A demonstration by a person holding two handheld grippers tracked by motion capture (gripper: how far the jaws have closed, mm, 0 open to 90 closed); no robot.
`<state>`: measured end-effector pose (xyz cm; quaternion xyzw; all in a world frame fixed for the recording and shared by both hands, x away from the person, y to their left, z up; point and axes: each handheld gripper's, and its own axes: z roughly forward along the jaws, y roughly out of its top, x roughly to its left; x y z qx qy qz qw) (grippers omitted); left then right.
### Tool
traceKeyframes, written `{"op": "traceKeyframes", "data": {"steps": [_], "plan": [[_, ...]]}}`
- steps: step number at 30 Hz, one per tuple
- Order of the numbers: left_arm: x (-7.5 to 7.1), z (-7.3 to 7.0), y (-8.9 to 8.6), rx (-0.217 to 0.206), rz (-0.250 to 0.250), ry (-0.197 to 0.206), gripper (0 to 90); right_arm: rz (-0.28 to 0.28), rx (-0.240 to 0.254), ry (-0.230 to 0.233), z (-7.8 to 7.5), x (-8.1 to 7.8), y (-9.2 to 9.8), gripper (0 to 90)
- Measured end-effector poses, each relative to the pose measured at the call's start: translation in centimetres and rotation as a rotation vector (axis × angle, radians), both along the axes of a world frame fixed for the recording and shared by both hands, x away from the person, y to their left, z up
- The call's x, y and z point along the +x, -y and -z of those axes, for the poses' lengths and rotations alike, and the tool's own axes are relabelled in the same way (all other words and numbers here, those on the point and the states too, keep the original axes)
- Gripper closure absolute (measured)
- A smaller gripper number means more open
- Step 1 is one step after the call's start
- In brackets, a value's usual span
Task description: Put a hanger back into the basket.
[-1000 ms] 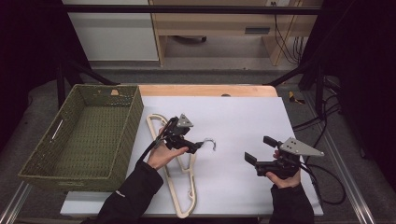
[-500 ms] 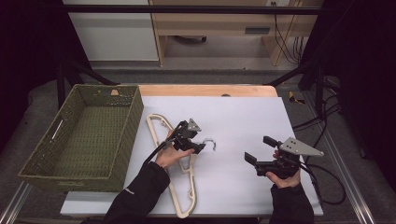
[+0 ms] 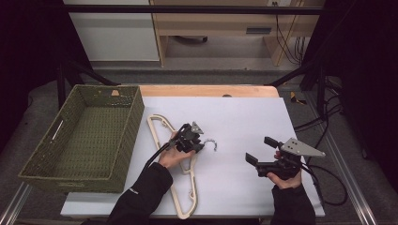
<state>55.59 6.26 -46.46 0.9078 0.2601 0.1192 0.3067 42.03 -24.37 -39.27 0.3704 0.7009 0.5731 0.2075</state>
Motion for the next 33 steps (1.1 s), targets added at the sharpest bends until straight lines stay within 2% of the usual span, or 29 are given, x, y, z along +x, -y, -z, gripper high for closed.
{"op": "traceKeyframes", "data": {"steps": [3,7,10,16,20,23,26,33], "plan": [[-0.1,0.1,0.1,-0.007,0.002,-0.008,81.0,0.000,0.001,-0.002,0.0,0.0,0.0,2.9],[-0.1,-0.1,0.0,-0.014,0.004,-0.021,83.8,0.001,0.001,-0.003,-0.1,0.0,0.0,2.9],[-0.1,-0.2,-0.1,-0.025,-0.004,-0.026,84.3,-0.003,-0.002,0.001,0.0,0.0,0.1,2.9],[-0.2,-0.5,-0.1,-0.014,-0.002,-0.022,85.1,-0.001,-0.002,-0.002,0.0,0.0,0.0,3.0],[-0.4,-1.0,-0.4,-0.049,-0.015,-0.018,85.7,-0.001,0.000,-0.003,0.0,0.0,0.0,3.4],[-0.5,-1.6,-0.8,-0.058,-0.012,-0.017,85.9,-0.004,0.004,0.002,0.1,0.0,-0.1,4.4],[-0.7,-2.1,-1.0,-0.064,-0.018,0.000,86.4,-0.007,-0.003,-0.003,0.1,0.0,-0.2,5.2],[-1.9,-3.8,-1.8,-0.089,-0.032,0.035,87.0,-0.023,0.027,-0.016,0.2,0.0,-1.0,10.4]]}}
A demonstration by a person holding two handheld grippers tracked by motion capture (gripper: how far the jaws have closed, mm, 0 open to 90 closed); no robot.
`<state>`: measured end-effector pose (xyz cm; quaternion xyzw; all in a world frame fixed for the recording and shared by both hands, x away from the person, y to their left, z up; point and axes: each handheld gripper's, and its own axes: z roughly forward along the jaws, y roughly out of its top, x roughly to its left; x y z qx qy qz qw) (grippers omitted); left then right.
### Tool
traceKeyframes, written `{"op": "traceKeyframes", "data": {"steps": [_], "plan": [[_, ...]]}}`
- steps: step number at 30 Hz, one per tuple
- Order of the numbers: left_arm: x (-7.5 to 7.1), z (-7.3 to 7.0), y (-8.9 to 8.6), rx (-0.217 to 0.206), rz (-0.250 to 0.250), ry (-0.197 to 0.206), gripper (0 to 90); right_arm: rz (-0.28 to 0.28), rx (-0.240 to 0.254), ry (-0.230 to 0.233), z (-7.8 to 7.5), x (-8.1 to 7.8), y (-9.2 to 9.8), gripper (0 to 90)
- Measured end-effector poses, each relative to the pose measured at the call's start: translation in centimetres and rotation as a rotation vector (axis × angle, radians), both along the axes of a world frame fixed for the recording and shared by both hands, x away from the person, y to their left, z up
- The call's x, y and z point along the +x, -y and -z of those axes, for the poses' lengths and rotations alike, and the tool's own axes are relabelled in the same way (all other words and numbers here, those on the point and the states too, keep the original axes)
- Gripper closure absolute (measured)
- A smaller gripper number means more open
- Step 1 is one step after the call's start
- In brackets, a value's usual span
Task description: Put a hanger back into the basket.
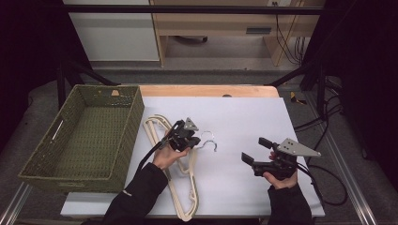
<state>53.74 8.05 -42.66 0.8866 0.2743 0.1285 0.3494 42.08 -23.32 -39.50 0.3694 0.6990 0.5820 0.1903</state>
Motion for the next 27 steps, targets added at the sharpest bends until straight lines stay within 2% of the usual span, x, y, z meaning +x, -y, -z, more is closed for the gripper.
{"op": "traceKeyframes", "data": {"steps": [5,6,15,18,25,27], "plan": [[-0.9,-1.1,-0.9,-0.019,-0.014,0.039,87.9,-0.029,0.016,-0.022,0.2,0.2,-1.1,12.5],[-1.1,-1.2,-1.1,-0.037,-0.017,0.039,88.0,-0.039,0.018,-0.028,0.2,0.2,-1.5,13.0],[-2.5,-2.2,-2.9,-0.099,-0.038,0.074,88.2,-0.102,-0.016,-0.070,0.3,0.4,-5.2,17.1],[-2.8,-2.5,-3.3,-0.109,-0.046,0.086,88.2,-0.115,-0.029,-0.089,0.3,0.5,-6.4,17.6],[-3.6,-3.0,-3.9,-0.125,-0.054,0.106,88.2,-0.150,-0.001,-0.122,0.3,1.1,-8.6,20.3],[-3.8,-3.0,-4.1,-0.133,-0.056,0.110,88.2,-0.153,-0.014,-0.140,0.5,1.3,-9.3,20.4]]}}
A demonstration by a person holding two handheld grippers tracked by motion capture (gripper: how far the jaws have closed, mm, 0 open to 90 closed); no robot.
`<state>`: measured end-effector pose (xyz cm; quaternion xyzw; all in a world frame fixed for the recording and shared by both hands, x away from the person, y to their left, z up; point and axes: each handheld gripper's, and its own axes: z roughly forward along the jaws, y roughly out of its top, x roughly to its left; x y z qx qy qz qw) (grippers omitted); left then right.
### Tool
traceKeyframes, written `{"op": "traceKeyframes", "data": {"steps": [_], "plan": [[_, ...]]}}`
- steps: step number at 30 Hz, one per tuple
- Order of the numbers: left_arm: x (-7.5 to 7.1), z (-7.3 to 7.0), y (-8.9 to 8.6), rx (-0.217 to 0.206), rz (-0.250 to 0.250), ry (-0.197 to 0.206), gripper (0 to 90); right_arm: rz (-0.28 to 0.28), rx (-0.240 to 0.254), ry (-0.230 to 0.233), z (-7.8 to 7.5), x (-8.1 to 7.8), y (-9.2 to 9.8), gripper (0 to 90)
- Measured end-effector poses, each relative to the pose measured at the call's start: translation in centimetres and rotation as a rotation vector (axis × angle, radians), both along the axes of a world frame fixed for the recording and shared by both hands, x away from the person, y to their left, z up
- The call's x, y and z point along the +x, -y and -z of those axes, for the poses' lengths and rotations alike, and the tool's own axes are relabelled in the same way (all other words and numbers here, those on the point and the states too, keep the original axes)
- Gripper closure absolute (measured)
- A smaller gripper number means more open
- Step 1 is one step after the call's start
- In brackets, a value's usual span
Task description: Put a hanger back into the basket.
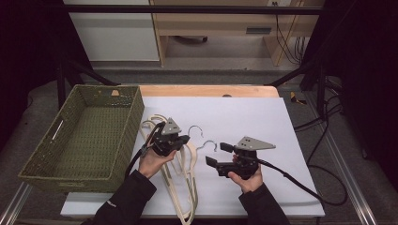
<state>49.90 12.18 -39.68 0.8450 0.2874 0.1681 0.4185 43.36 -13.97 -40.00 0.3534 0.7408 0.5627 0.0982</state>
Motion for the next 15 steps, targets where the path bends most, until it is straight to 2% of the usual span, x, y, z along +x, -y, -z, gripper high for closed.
{"op": "traceKeyframes", "data": {"steps": [6,13,15], "plan": [[-0.4,-0.1,-0.2,0.000,0.000,0.007,88.2,-0.029,-0.055,-0.044,0.8,0.6,-3.0,22.6],[-0.6,-0.1,-0.2,0.001,-0.001,0.010,88.2,-0.033,-0.072,-0.071,1.6,1.4,-5.4,28.2],[-0.7,-0.1,-0.2,0.002,-0.002,0.012,88.2,-0.027,-0.070,-0.100,2.0,1.6,-5.9,32.1]]}}
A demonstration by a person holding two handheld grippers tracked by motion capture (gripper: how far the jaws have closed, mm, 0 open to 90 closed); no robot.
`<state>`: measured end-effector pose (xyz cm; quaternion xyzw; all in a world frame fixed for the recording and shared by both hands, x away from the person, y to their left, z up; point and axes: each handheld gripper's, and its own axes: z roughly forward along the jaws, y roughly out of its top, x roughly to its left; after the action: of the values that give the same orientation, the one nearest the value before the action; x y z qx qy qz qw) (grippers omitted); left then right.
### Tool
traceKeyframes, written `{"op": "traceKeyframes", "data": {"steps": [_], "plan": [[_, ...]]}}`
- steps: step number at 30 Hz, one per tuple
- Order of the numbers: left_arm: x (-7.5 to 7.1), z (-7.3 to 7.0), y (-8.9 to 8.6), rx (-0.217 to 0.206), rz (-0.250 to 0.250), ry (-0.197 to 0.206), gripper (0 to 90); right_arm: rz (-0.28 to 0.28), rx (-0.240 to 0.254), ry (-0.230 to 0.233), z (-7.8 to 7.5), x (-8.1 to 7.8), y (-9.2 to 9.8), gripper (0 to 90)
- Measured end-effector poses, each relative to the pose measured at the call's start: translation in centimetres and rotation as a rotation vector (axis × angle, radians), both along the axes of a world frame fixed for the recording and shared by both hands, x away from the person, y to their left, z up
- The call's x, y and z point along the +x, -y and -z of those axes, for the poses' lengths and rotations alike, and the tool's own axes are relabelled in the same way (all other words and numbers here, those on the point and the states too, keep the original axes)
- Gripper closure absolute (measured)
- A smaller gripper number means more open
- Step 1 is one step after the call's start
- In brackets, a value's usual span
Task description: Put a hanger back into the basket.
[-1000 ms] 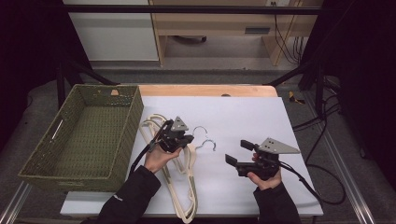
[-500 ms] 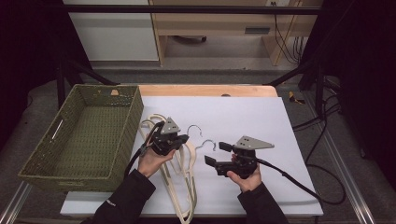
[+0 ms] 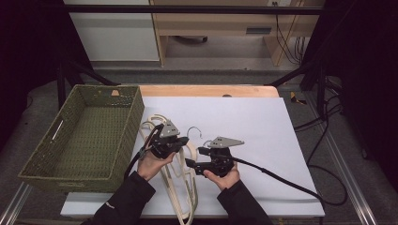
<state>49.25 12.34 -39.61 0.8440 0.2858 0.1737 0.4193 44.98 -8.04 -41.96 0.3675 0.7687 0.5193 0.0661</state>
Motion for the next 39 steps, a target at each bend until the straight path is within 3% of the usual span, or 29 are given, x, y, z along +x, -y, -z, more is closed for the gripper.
{"op": "traceKeyframes", "data": {"steps": [10,17,21,25,29,32,39], "plan": [[-0.1,0.0,0.2,-0.005,-0.001,-0.003,88.2,-0.026,-0.036,-0.079,1.9,0.9,-2.2,49.4],[-0.1,0.0,0.2,-0.004,-0.001,-0.004,88.2,-0.049,0.014,-0.147,2.4,1.3,-2.7,64.5],[-0.1,0.0,0.3,0.001,0.002,-0.008,88.2,-0.076,0.024,-0.156,2.5,1.4,-2.6,73.2],[-0.1,0.0,0.2,-0.006,0.000,-0.007,87.9,-0.061,0.041,-0.193,2.4,1.4,-2.7,75.4],[-0.1,-0.4,-0.3,-0.047,-0.009,-0.013,86.4,-0.043,0.062,-0.212,2.3,1.4,-2.6,77.8],[-0.2,-0.9,-0.8,-0.070,-0.010,-0.013,76.0,-0.033,0.082,-0.217,2.0,1.4,-2.6,79.5],[-1.2,-3.0,-2.8,-0.127,-0.013,0.035,45.8,-0.019,0.122,-0.221,0.7,1.0,-2.1,83.8]]}}
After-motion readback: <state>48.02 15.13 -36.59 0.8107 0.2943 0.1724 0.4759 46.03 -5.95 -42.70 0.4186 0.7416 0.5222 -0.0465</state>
